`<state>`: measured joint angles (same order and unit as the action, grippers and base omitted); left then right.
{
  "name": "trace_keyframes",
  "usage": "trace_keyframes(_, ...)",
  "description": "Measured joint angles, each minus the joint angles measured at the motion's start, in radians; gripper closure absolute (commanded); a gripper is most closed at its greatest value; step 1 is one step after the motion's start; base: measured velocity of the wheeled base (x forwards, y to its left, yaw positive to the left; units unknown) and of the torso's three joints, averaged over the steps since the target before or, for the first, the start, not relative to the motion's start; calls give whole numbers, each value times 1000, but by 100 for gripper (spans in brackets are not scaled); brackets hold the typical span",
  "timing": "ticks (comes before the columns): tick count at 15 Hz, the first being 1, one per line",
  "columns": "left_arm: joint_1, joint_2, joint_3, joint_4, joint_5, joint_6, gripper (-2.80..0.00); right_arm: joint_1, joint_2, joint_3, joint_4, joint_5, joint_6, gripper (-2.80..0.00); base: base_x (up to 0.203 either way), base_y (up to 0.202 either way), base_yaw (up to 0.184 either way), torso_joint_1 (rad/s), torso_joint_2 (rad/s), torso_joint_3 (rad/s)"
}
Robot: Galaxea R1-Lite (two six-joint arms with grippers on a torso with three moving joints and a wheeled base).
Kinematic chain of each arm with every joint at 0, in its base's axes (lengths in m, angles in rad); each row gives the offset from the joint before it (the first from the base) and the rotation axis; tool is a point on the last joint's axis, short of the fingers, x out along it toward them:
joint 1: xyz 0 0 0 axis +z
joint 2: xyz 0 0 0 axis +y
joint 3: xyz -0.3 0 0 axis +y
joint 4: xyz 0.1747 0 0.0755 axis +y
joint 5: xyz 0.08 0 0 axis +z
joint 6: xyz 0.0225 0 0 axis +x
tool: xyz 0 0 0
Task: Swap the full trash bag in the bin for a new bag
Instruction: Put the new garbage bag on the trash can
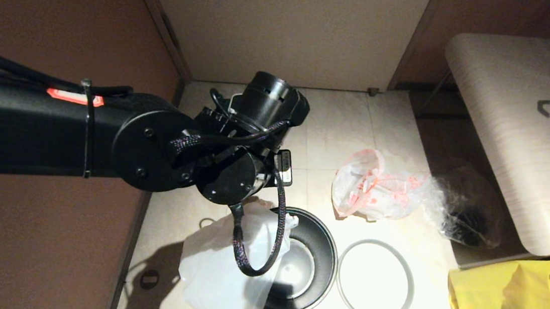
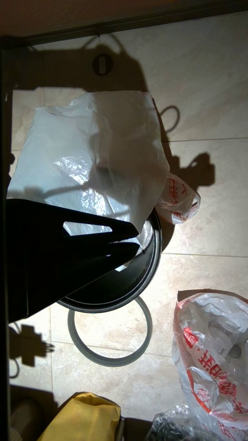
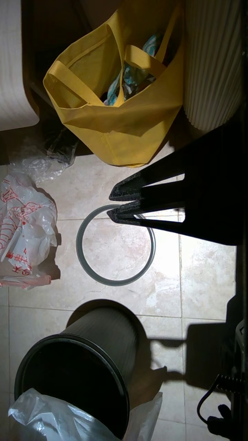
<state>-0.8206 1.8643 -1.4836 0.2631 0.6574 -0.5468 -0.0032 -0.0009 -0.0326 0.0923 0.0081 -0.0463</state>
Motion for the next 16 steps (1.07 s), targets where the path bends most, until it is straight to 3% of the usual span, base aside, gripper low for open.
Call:
trace_keyframes(5,0,-1,17,-3,0,-3,0,0,0,-17,-16,4,-45,0,0,0,0,0,0,0)
trace_keyframes(16,15,29,36,-16,-5,-7,0,0,1,3,-19,7,-36,0,0,0,0,0,0,0)
